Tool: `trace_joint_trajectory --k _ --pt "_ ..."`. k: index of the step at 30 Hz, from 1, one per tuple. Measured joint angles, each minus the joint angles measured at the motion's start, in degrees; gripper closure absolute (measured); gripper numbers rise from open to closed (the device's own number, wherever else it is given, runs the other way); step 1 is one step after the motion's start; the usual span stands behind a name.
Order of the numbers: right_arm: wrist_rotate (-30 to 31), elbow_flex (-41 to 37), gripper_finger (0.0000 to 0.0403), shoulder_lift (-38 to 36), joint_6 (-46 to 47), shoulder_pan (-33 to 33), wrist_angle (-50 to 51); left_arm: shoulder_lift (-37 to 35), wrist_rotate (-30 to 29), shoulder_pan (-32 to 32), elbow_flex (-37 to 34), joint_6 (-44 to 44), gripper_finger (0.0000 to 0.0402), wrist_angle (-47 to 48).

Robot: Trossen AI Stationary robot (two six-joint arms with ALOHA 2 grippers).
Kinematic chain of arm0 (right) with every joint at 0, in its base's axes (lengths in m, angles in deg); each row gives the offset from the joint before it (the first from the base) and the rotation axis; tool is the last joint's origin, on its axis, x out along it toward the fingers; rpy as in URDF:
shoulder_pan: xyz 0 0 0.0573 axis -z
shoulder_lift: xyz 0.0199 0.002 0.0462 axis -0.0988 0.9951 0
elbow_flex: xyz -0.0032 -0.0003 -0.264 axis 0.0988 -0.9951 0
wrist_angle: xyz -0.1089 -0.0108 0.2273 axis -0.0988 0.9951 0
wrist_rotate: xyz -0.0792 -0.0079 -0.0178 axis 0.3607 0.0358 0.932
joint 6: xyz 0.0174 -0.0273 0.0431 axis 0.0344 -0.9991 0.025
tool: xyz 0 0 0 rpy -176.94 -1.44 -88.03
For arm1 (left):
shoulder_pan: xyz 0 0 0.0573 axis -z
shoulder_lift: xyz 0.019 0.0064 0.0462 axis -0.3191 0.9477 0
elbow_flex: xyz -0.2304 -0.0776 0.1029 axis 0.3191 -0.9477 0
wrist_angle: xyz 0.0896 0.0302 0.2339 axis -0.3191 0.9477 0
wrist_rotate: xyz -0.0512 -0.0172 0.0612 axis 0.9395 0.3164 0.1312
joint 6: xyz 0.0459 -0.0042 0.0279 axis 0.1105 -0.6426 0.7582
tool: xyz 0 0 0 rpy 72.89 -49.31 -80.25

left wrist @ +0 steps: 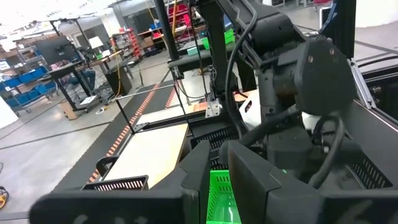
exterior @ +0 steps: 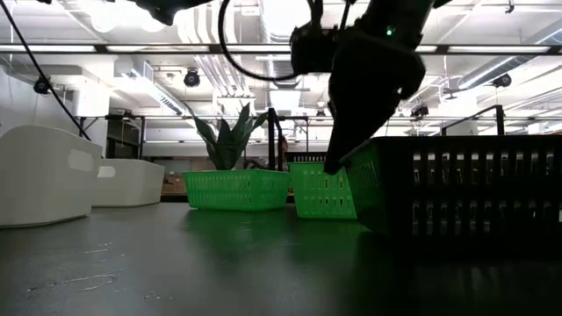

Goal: Stack baskets on shelf by color
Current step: Put the top right green bin on the shelf

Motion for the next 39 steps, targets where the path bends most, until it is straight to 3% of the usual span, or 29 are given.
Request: trace_joint_trajectory --k 7,15,26,39 --pt "0.0 0.0 0.0300 1.6 0.0 1.2 -0.5 0.0 0.0 0.0 0.0 0.0 0.0360 0.0" --pt "-0.3 0.0 0.0387 1.6 -0.2 1.3 -0.5 0.0 0.0 0.0 0.0 0.0 0.0360 0.0" --pt "-0.5 0.0 0.0392 -1.3 -0.8 1.3 1.5 0.0 0.0 0.0 0.0 0.0 0.0360 0.0" --pt "-1.6 0.0 0.0392 -15.6 -10.3 -2.3 5.8 0.0 0.0 0.0 0.0 0.0 0.0360 0.0"
